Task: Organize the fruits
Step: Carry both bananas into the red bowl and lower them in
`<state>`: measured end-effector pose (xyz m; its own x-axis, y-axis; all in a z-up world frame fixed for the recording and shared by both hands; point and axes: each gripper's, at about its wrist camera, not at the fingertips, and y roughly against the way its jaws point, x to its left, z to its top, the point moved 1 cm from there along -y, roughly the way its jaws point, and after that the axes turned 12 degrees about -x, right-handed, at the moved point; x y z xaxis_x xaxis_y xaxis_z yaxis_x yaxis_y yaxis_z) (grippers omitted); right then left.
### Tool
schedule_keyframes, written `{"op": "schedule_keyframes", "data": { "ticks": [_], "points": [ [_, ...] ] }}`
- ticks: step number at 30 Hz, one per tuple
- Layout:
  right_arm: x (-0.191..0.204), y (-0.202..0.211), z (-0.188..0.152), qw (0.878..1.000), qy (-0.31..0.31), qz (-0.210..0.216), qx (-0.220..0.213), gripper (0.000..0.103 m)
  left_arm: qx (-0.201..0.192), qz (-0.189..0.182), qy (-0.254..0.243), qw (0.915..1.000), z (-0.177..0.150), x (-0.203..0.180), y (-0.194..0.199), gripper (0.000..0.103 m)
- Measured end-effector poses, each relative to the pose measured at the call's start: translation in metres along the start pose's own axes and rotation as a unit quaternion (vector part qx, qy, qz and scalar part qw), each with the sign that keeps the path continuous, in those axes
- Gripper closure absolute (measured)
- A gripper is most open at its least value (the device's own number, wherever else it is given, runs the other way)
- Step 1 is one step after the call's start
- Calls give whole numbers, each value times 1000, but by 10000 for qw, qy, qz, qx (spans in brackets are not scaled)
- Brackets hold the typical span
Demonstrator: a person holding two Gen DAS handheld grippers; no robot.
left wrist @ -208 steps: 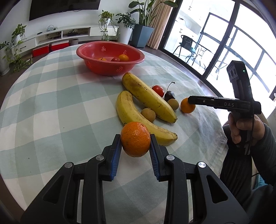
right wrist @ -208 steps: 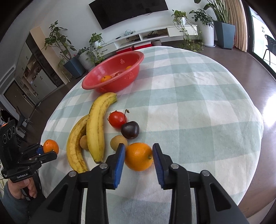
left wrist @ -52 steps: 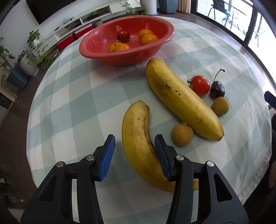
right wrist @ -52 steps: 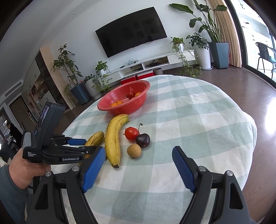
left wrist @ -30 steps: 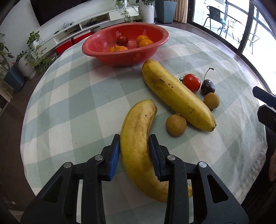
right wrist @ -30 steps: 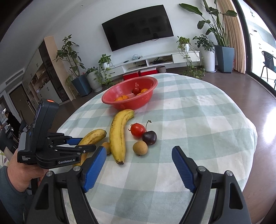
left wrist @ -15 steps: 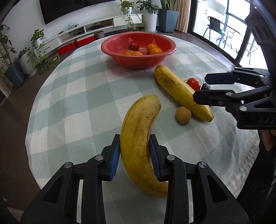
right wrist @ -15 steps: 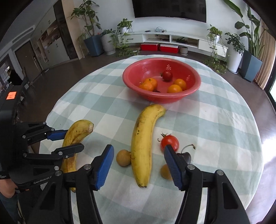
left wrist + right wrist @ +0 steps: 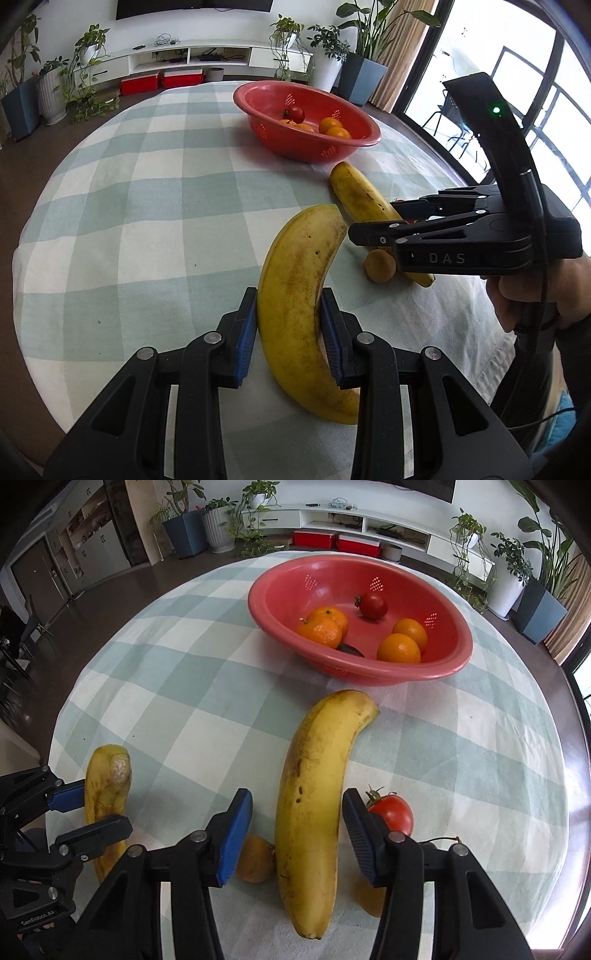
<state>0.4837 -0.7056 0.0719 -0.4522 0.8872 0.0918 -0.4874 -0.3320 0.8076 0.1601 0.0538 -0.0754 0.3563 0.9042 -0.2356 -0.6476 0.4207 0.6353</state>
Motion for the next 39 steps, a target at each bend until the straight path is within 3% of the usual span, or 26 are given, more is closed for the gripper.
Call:
{"op": "schedule_keyframes", "data": {
  "ticks": [3,14,26,33,39],
  "points": [
    [-4,-6,-1,9998,-111,100,117,66,-57,-35,32,10000,1,0,4,73],
    [-15,2,-7,9986,-382,351,-71,68,-161,-266,306,9990,0,2,10,73],
    [-20,57,-20,9933,-582,741,-664,68,-557,-477,406,9965,4,-2,30,73],
    [-46,89,-26,9849,-1062,878,-1044,68,-820,-686,371,9936,29,-11,49,73],
    [-104,115,-11,9762,-1531,584,-1419,68,-1039,-673,283,9919,71,-6,59,73]
  ]
}}
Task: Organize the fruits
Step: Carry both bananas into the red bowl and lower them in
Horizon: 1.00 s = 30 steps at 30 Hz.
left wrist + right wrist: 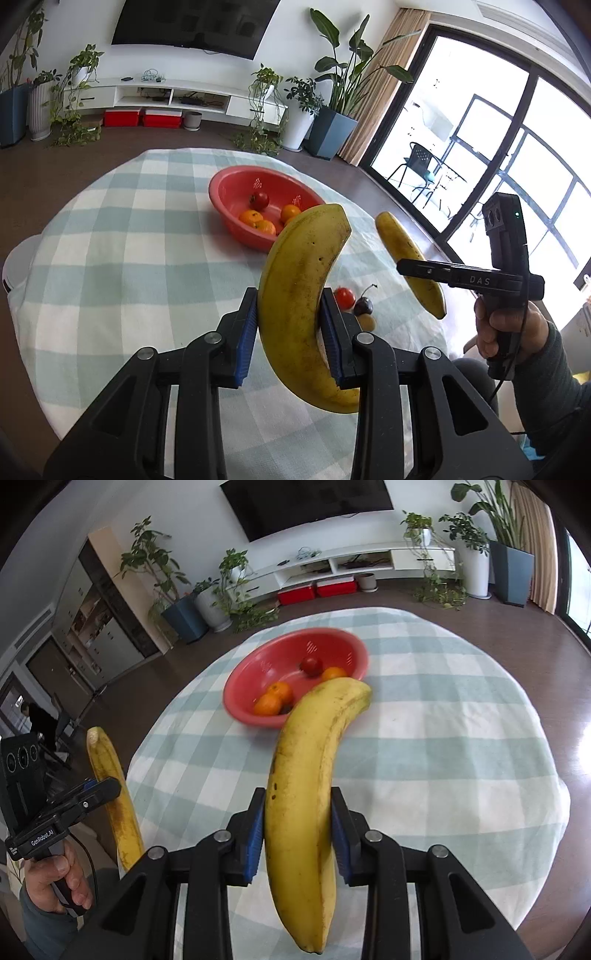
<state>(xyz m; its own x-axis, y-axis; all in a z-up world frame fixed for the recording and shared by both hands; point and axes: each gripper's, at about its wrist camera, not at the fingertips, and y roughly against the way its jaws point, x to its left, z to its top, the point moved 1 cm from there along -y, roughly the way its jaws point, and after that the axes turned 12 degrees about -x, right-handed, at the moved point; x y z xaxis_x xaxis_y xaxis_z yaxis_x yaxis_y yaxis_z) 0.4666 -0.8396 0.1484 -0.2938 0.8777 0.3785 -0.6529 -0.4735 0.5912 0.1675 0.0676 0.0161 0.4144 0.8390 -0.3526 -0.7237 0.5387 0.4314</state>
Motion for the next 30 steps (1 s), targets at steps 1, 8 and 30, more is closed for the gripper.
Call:
{"op": "schedule_keyframes", "data": {
  "ticks": [1,8,30],
  "points": [
    [-6,3,8,9999,-51,-38,-81,68,-32,21,-44,10000,9,0,-1,73],
    [-7,-1,71,9986,35,48,-519,68,9,-68,-190,9998,80,4,-38,73],
    [20,-160,94,9992,164,129,350,68,1184,242,-300,9922,105,41,-232,73]
  ]
}}
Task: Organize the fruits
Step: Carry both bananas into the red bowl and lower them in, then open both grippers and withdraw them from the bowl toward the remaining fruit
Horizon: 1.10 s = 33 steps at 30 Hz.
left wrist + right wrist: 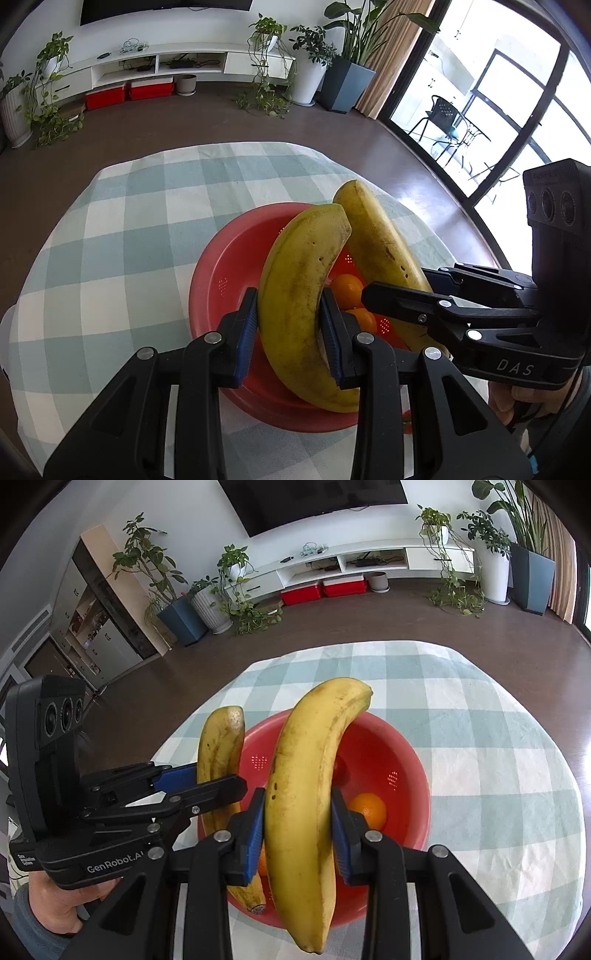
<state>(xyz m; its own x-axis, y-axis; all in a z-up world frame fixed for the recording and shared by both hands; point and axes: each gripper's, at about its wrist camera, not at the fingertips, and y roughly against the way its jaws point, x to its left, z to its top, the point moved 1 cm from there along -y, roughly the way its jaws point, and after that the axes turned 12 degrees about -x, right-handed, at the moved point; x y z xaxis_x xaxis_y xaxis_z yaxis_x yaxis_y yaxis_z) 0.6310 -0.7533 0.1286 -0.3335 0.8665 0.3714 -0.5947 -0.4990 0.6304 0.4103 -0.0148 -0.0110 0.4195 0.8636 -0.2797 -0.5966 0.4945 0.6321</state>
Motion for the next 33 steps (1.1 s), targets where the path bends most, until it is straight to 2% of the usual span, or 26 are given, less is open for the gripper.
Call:
{"op": "schedule_keyframes", "data": {
  "ticks": [14,19,23,28,33],
  "points": [
    [-4,-24,-19,9993,123,-138,328,68,112,176,30,9998,-9,6,-23,71],
    [-3,-21,-21,9994,130,-140,292,67,96,288,30,9995,-9,6,-23,69],
    [0,-15,-20,9996,162,-77,197,65,26,344,73,9994,-10,9,-17,58],
    [8,3,-16,9994,328,-68,38,65,-83,303,92,9995,-16,4,-2,57],
    [15,29,-18,9987,466,-85,-191,65,-292,317,48,9991,-23,-8,24,41]
  ]
}}
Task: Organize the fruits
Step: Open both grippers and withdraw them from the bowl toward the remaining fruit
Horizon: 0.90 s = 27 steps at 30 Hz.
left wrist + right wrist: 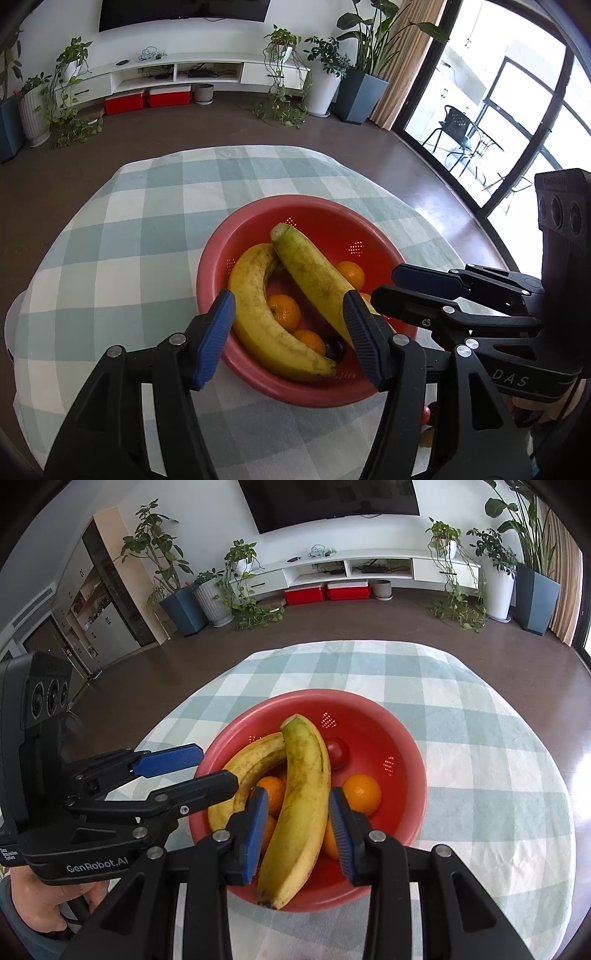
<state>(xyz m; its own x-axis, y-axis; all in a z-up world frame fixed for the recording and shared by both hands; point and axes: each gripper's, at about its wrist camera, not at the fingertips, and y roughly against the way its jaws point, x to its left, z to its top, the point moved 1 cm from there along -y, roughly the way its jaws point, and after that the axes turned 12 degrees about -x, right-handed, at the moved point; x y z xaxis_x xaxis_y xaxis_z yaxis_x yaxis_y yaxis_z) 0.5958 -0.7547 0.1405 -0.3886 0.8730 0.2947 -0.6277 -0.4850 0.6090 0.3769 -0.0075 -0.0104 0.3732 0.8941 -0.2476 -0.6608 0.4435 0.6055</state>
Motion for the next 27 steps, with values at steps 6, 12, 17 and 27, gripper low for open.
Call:
{"op": "schedule_keyframes", "data": {
  "ticks": [6,12,17,27],
  "points": [
    [-6,46,-10,9990,-182,-44,-393,23,-279,24,-178,9994,-19,-18,44,2],
    [-23,102,-46,9949,-474,-211,-860,11,-503,129,-327,9981,-54,-32,89,1],
    [-28,135,-103,9921,-698,-489,-923,9,-651,-19,-740,9951,-101,-59,115,0],
    [-10,139,-185,9916,-962,-694,-515,18,131,118,-1871,9822,-185,-111,95,0]
  ]
}}
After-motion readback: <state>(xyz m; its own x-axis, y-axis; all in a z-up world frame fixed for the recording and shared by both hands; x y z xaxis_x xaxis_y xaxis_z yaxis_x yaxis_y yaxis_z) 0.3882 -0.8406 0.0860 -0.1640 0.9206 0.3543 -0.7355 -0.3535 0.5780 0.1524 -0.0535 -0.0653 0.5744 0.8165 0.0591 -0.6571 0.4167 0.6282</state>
